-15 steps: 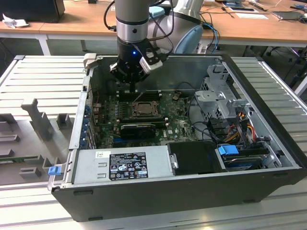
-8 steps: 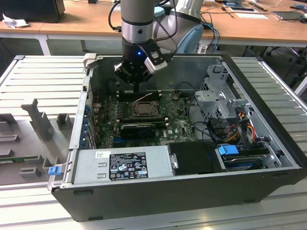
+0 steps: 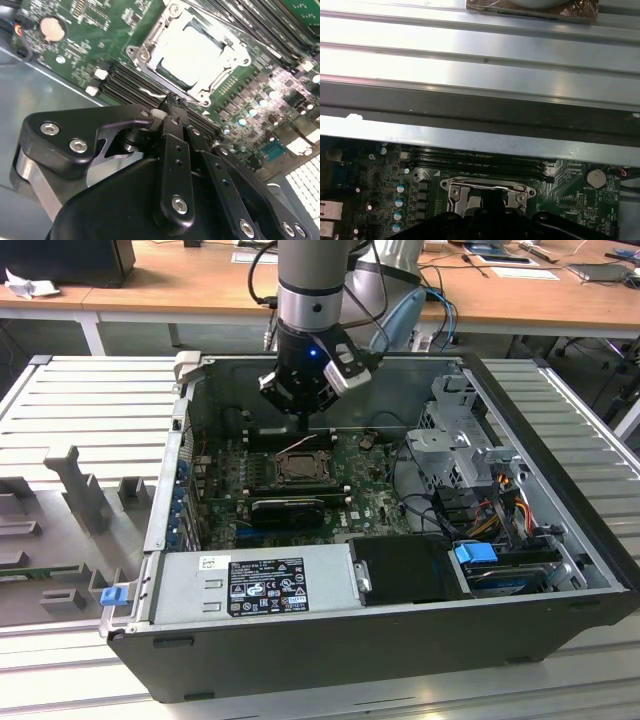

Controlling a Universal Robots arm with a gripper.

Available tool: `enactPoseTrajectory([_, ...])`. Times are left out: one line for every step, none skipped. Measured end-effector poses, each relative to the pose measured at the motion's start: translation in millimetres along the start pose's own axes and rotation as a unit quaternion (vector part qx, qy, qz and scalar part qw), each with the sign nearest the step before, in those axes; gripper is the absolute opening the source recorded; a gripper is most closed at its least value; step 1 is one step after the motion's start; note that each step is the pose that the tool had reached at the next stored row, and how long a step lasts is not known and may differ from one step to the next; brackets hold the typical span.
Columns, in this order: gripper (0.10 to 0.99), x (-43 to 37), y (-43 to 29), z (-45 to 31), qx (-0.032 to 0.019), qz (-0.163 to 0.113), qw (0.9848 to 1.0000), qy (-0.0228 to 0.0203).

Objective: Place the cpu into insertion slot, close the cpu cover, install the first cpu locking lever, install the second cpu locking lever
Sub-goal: 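Install the first cpu locking lever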

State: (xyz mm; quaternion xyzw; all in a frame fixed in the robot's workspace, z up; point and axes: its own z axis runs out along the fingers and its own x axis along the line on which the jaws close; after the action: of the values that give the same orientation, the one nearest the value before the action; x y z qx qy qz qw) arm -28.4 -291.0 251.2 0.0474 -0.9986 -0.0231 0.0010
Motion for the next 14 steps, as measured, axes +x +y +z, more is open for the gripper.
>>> enactPoseTrajectory([0.106,-2.0,-0.2,0.0,0.0,0.0,1.0,0.0])
enactPoseTrajectory([0.106,-5.1,-0.5,0.1,0.0,0.0,1.0,0.0])
enactPoseTrajectory([0.106,-8.2,-0.8,0.2,0.0,0.0,1.0,0.0])
enactPoseTrajectory([0.106,-10.0,-1.0,0.3,0.0,0.0,1.0,0.0])
enactPoseTrajectory([0.106,-13.1,-1.3,0.5,-0.0001,0.0,1.0,0.0])
enactPoseTrajectory([0.106,-16.1,-1.6,0.6,0.0,0.0,1.0,0.0])
enactPoseTrajectory([0.106,-17.9,-1.8,0.7,0.0,0.0,1.0,0.0])
enactPoseTrajectory([0.106,-20.6,-2.0,0.8,0.0,0.001,1.0,0.0001])
enactPoseTrajectory([0.106,-21.4,-2.1,0.8,0.0,0.002,1.0,0.0])
enactPoseTrajectory([0.106,-21.6,-2.1,1.1,-0.0051,0.005,1.0,-0.0006])
enactPoseTrajectory([0.106,-21.5,-2.1,1.5,-0.012,0.006,0.9999,-0.0013])
enactPoseTrajectory([0.106,-20.6,-2.9,2.3,-0.0136,0.006,0.9999,-0.0014])
enactPoseTrajectory([0.106,-16.4,-5.1,4.2,-0.0163,0.006,0.9998,-0.0016])
enactPoseTrajectory([0.106,-11.5,-6.2,5.7,-0.0194,0.005,0.9998,-0.0019])
